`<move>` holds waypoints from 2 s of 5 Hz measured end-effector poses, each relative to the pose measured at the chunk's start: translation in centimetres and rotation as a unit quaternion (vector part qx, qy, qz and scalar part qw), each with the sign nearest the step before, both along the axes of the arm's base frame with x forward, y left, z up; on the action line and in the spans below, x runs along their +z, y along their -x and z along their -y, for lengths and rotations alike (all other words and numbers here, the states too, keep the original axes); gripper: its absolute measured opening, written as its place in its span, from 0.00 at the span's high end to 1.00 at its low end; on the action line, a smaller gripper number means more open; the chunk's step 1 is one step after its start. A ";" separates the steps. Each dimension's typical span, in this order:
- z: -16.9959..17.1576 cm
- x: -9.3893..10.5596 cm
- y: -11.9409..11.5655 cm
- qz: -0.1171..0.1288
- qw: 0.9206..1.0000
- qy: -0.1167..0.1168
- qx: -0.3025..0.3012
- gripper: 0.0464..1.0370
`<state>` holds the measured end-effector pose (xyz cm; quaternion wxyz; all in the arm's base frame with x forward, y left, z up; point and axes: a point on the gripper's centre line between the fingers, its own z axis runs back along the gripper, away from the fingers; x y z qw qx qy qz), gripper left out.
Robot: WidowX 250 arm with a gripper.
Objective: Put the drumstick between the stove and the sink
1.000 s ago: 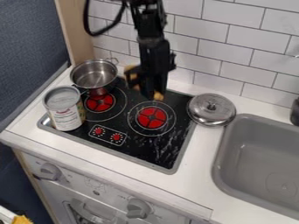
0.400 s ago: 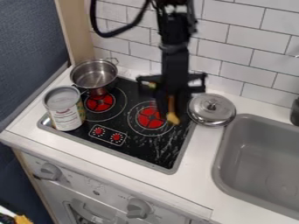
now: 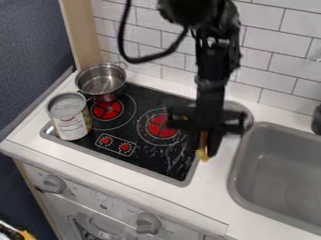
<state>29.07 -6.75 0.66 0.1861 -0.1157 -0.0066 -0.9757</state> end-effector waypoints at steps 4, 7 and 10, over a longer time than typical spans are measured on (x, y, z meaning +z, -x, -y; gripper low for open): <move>2.5 -4.8 0.2 -0.051 0.998 -0.038 -0.021 0.68; 1.4 -4.9 0.8 -0.055 0.997 -0.045 0.005 0.03; 0.8 3.5 0.6 0.054 0.998 -0.018 0.032 0.04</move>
